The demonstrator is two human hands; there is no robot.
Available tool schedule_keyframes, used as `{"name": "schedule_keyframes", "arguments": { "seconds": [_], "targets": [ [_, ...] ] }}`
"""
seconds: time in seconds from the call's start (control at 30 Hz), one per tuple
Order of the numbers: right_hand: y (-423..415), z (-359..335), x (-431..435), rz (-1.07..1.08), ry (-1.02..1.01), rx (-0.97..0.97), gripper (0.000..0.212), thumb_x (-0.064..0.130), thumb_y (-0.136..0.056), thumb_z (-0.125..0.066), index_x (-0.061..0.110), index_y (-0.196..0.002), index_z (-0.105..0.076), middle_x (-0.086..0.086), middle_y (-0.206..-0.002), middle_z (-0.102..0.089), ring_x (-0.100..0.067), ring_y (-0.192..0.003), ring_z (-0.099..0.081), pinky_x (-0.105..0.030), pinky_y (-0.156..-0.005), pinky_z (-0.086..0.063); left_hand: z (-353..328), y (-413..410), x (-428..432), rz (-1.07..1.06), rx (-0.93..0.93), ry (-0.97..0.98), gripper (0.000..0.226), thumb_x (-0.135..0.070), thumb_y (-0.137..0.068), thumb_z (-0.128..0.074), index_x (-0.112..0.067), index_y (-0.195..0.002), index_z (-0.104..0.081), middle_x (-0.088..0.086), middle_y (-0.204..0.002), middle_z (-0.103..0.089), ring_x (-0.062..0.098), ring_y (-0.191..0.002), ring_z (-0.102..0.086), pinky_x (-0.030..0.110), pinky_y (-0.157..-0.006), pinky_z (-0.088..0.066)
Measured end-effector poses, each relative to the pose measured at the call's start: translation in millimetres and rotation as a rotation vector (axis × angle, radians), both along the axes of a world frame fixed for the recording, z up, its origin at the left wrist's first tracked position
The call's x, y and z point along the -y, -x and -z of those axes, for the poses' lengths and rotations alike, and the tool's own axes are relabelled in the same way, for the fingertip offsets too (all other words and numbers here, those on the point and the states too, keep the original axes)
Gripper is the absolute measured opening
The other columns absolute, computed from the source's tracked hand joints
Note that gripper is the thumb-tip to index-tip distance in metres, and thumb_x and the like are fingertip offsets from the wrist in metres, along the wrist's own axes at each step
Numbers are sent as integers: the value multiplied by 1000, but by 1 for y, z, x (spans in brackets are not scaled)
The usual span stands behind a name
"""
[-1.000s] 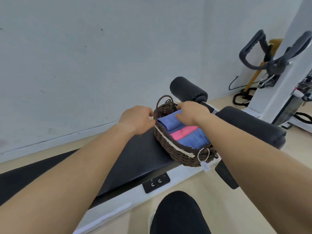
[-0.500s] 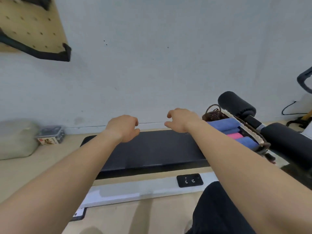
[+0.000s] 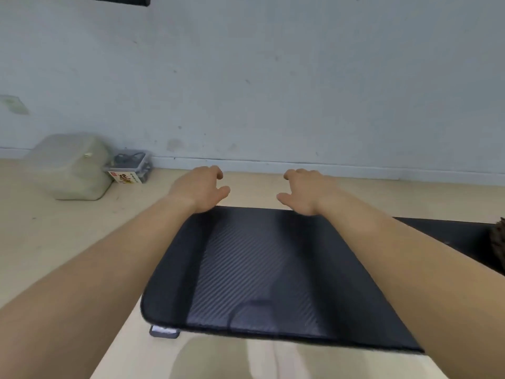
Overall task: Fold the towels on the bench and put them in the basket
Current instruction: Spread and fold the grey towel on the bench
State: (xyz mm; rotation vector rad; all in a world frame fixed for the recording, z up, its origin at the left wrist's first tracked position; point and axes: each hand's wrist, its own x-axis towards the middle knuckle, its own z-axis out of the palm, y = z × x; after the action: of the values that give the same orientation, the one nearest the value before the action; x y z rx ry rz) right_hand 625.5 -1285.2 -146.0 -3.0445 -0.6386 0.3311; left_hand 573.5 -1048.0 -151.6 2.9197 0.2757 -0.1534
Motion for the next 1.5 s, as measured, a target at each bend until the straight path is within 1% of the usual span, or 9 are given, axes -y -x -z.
{"name": "schedule_keyframes", "arguments": {
  "seconds": [0.1,0.23,0.47,0.7,0.9,1.03,1.27,1.37,1.5],
  "targets": [
    [-47,10,-25,18,-3,-40,58,50,-97,-44,18,-145,-40,-3,-144,-48,-30,-129,-47,-45,-100,-43,22,-43,-30,-63,-36,44,52,-54,-92,-51,-24,-135,-53,-2,-133,-59,21,-119,-56,42,-99,-47],
    [-57,-17,-50,18,25,-163,56,47,-98,-43,18,-146,-38,-3,-144,-47,-30,-128,-48,-44,-97,-43,6,-42,-46,-79,-192,68,50,-52,-94,-51,-22,-134,-53,0,-133,-58,23,-120,-54,42,-100,-46],
    [-33,-180,-94,-86,100,-304,56,47,-99,-42,18,-146,-38,-3,-144,-46,-29,-128,-48,-43,-99,-42,-146,14,-76,-145,-338,151,51,-50,-97,-48,-20,-138,-49,5,-137,-53,26,-123,-52,43,-103,-44],
    [23,-383,-170,-266,19,-319,55,49,-100,-39,20,-146,-38,-2,-141,-49,-28,-126,-50,-44,-100,-44,-352,113,-119,-332,-324,173,49,-50,-97,-49,-23,-138,-47,3,-137,-50,24,-122,-52,41,-102,-44],
    [98,-497,-253,-520,-25,-228,50,48,-98,-45,19,-140,-45,-2,-138,-53,-28,-122,-53,-40,-92,-44,-481,218,-152,-560,-221,133,46,-50,-97,-49,-25,-135,-51,0,-132,-50,23,-117,-55,39,-98,-46],
    [154,-548,-317,-678,-92,-206,48,46,-96,-48,17,-134,-47,-6,-132,-57,-31,-114,-57,-43,-92,-49,-531,288,-182,-716,-169,122,45,-48,-97,-49,-25,-136,-51,0,-135,-49,23,-116,-55,37,-94,-47],
    [259,-594,-455,-945,-74,-121,54,45,-96,-48,17,-142,-42,-5,-141,-51,-30,-125,-52,-43,-98,-45,-585,413,-287,-949,-139,102,49,-50,-97,-49,-24,-138,-49,3,-137,-48,26,-120,-54,41,-97,-47],
    [297,-610,-519,-1001,-76,-93,53,46,-96,-47,19,-141,-43,-4,-140,-50,-30,-125,-51,-41,-95,-44,-608,462,-343,-1023,-127,100,46,-45,-98,-50,-19,-135,-52,7,-136,-50,28,-118,-55,44,-97,-48],
    [336,-630,-597,-1050,-75,-93,54,44,-96,-46,21,-144,-41,-5,-140,-50,-29,-123,-52,-40,-93,-44,-632,510,-407,-1061,-76,70,40,-40,-99,-49,-17,-132,-53,5,-134,-52,26,-116,-56,38,-91,-48]
  ]
}}
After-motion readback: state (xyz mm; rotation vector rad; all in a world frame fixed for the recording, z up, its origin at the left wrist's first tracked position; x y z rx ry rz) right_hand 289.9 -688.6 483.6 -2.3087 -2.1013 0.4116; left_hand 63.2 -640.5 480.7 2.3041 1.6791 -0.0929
